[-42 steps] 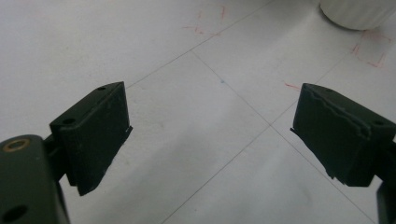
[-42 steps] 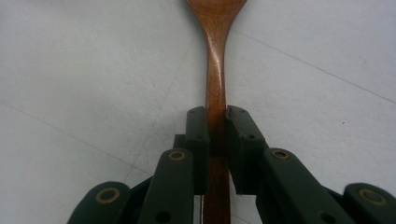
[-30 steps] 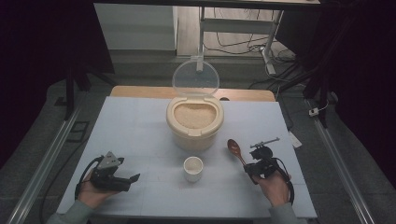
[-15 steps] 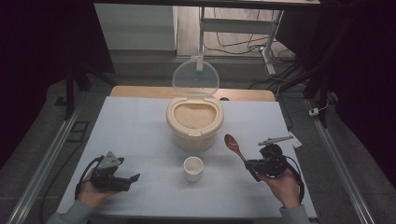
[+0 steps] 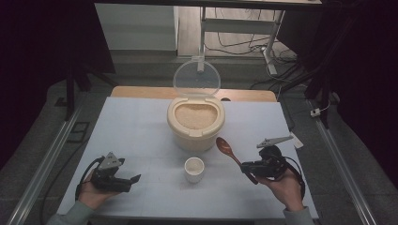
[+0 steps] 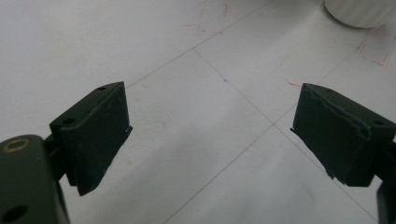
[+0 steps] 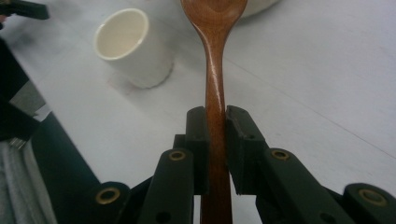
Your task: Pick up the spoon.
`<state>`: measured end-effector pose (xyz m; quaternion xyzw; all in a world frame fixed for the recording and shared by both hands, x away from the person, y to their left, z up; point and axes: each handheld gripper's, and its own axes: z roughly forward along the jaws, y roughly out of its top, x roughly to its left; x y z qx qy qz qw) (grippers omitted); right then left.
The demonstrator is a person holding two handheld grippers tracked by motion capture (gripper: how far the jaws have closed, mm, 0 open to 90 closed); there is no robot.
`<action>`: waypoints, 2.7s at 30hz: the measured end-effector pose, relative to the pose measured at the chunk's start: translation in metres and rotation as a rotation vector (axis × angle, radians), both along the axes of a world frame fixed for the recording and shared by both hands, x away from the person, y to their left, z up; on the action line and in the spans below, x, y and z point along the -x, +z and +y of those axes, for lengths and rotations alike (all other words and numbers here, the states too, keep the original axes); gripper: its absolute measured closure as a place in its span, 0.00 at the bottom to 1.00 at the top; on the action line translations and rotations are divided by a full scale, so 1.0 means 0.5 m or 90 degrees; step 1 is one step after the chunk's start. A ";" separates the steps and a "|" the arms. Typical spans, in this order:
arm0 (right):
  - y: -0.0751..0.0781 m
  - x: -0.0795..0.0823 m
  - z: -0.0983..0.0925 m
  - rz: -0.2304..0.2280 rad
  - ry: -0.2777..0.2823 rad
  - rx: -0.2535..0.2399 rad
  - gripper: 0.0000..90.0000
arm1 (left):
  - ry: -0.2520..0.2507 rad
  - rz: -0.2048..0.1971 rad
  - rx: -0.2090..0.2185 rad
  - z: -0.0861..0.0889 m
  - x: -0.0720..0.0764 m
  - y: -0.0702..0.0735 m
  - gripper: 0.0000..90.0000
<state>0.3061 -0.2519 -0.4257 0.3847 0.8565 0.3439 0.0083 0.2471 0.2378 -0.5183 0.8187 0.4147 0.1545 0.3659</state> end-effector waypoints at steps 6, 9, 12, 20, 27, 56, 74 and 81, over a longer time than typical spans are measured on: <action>0.001 0.002 0.011 -0.001 0.024 -0.008 0.88 | 0.001 0.000 0.001 0.000 0.000 0.000 0.12; -0.001 0.003 0.023 -0.005 0.041 -0.008 0.88 | 0.000 0.000 -0.001 0.000 0.000 0.000 0.12; -0.004 0.003 0.030 -0.008 0.051 -0.003 0.88 | 0.001 0.000 0.000 0.000 0.000 0.000 0.12; -0.005 0.000 0.068 -0.015 0.098 0.006 0.88 | 0.002 0.000 0.001 0.001 -0.001 0.000 0.12; 0.000 -0.007 0.093 -0.026 0.131 0.016 0.88 | 0.003 0.000 0.001 0.002 -0.002 0.000 0.12; 0.003 -0.025 0.183 -0.042 0.233 0.031 0.88 | 0.006 0.001 -0.001 0.003 -0.002 -0.001 0.12; -0.004 -0.020 0.200 -0.039 0.277 0.042 0.88 | 0.000 -0.003 0.004 0.000 0.000 0.006 0.12; -0.003 -0.020 0.200 -0.044 0.286 0.043 0.88 | -0.028 -0.012 0.031 0.000 -0.003 0.037 0.13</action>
